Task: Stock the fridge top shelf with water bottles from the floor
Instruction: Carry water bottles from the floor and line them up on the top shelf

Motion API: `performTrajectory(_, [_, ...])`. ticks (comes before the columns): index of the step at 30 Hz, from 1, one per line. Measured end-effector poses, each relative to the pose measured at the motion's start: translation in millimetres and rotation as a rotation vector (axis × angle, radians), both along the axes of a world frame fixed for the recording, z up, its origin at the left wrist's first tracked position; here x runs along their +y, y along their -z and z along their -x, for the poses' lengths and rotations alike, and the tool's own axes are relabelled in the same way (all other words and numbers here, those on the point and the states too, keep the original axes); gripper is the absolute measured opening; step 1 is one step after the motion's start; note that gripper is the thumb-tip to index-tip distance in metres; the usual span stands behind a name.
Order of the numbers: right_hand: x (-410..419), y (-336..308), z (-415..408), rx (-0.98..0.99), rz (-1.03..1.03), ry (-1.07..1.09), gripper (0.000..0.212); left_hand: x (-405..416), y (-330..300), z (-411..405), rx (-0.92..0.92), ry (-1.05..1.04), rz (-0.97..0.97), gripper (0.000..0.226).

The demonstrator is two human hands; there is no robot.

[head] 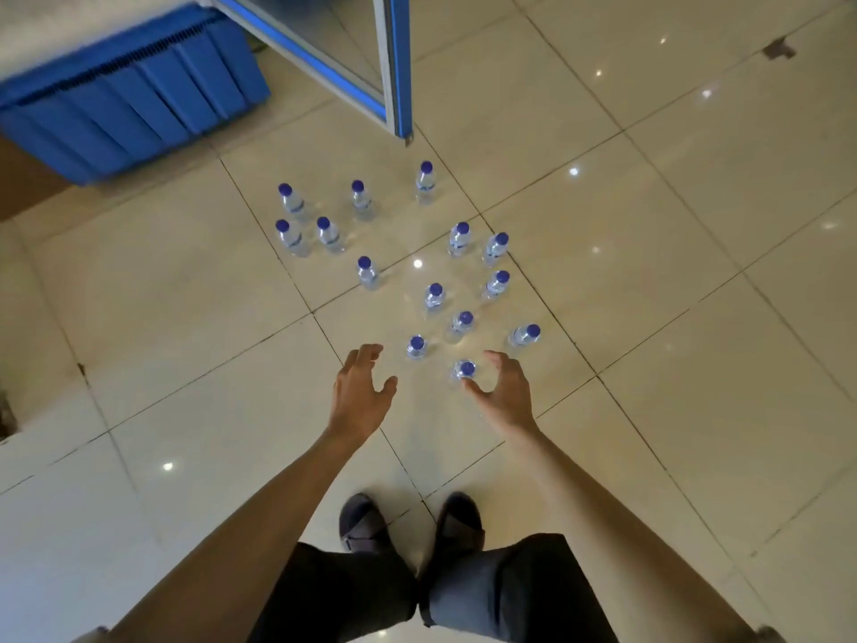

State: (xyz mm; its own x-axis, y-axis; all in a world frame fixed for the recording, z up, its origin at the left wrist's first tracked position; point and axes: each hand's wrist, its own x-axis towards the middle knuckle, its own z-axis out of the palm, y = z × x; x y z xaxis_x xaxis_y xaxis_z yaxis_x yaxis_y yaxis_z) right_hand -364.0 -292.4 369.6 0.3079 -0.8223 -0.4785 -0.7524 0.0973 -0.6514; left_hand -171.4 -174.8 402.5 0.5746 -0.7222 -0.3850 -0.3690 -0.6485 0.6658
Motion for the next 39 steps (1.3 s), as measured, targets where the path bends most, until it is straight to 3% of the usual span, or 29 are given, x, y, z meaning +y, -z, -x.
performTrajectory(4, [-5,112,-5,0.001,0.008,0.094,0.074,-19,113,-1,-0.010,-0.024,0.025,0.062])
performTrajectory(12, [4,311,-22,-0.180,0.060,0.511,0.100,-53,334,4,0.089,-0.041,0.127,0.100])
performTrajectory(16, [15,370,-23,-0.263,0.161,0.614,0.092,-66,398,11,0.153,-0.067,0.191,0.100])
performTrajectory(21, [12,409,-21,-0.297,0.262,0.588,0.059,-82,436,15,0.144,-0.160,0.284,0.069])
performTrajectory(25, [7,413,-20,-0.274,0.309,0.541,0.045,-85,445,12,0.103,-0.186,0.293,0.052])
performTrajectory(32, [3,383,-20,-0.220,0.295,0.486,0.045,-74,408,7,0.136,-0.108,0.313,0.056])
performTrajectory(35, [11,332,-22,-0.229,0.259,0.470,0.044,-59,352,6,0.138,-0.116,0.319,0.056])
performTrajectory(39, [26,214,-27,-0.269,0.232,0.442,0.043,-32,229,-4,0.142,-0.147,0.309,0.055])
